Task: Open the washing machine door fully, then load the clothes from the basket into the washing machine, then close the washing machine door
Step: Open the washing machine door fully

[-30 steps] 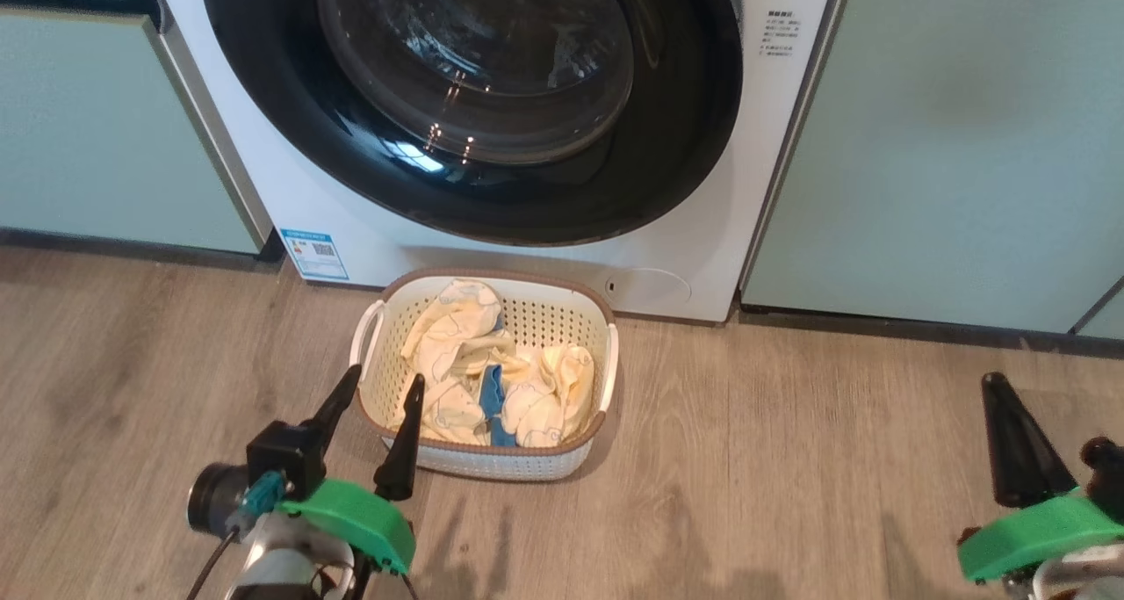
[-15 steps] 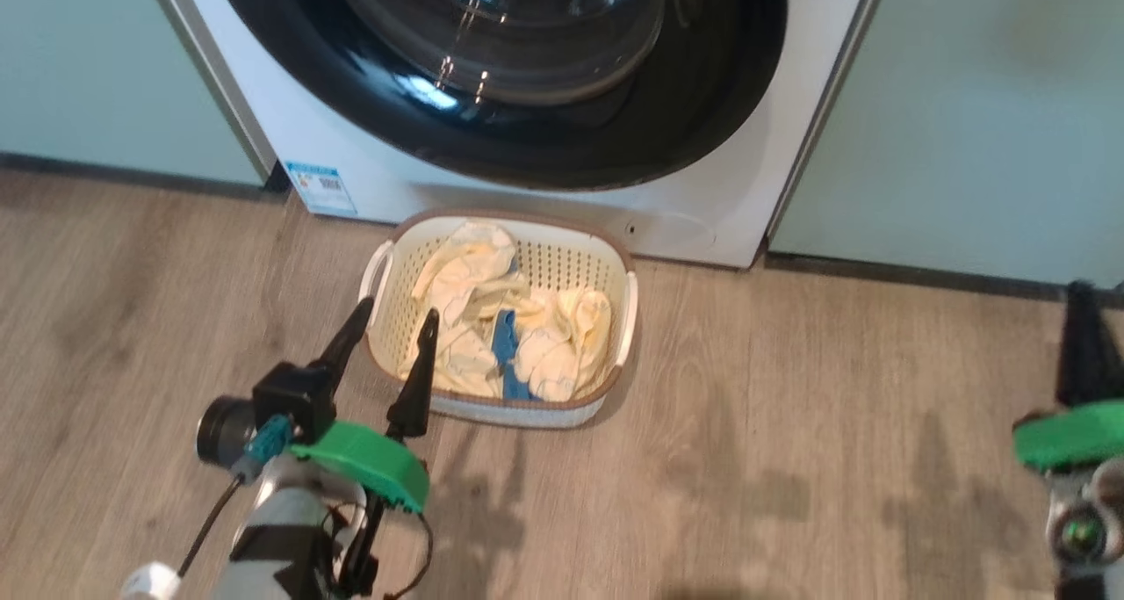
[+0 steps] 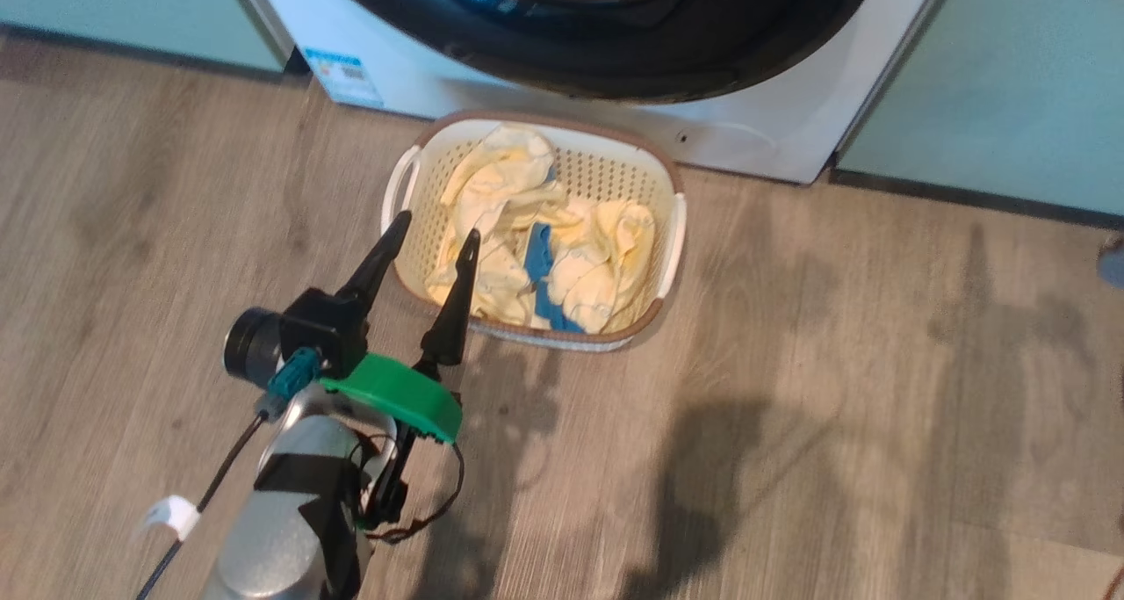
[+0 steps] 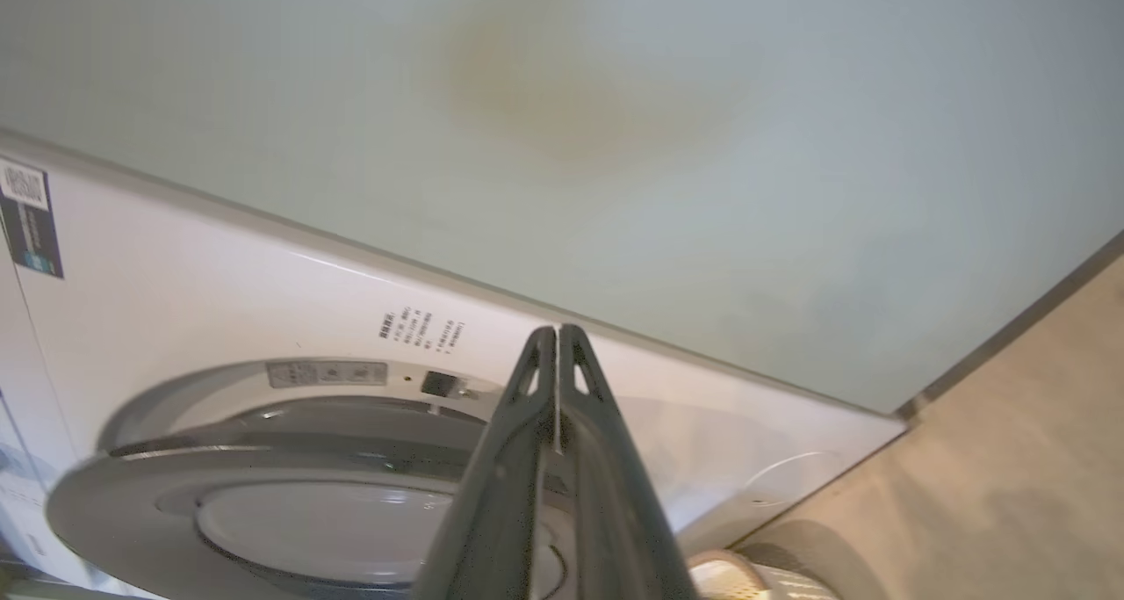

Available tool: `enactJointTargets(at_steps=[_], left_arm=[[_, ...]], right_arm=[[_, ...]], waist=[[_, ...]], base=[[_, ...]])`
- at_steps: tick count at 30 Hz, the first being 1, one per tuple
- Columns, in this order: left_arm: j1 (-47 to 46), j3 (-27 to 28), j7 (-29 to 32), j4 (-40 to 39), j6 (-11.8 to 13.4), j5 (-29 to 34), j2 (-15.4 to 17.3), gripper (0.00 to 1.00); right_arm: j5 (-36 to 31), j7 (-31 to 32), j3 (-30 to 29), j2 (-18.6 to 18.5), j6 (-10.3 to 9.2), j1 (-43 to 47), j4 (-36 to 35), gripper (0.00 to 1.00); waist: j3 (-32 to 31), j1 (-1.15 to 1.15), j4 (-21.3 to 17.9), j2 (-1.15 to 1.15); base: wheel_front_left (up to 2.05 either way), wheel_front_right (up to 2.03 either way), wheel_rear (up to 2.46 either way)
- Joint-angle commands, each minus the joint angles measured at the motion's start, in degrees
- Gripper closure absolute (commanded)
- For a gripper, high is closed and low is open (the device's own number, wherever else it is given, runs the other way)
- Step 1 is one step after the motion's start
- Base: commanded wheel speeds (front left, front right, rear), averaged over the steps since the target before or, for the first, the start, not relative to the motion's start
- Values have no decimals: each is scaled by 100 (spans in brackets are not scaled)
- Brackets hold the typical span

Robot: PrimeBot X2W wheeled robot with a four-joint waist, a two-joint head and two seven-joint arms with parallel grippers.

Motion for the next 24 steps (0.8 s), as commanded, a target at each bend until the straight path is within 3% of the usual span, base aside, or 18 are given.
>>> enactJointTargets(at_steps=[1, 11, 24], left_arm=[[-221, 151, -52, -209, -16, 27, 53, 0], [-409, 34, -52, -244, 18, -4, 47, 0], [-625, -273, -52, -315, 120, -170, 44, 0]], right_arm=[[427, 330, 7, -48, -17, -433, -21, 100], [1834, 1991, -172, -124, -17, -1602, 630, 100], [2044, 3246, -19, -496, -17, -3247, 1642, 100]], waist=[[202, -1, 152, 0], [534, -1, 321, 0], [936, -1, 539, 0]], base=[[0, 0, 0], [0, 0, 0], [0, 0, 0]])
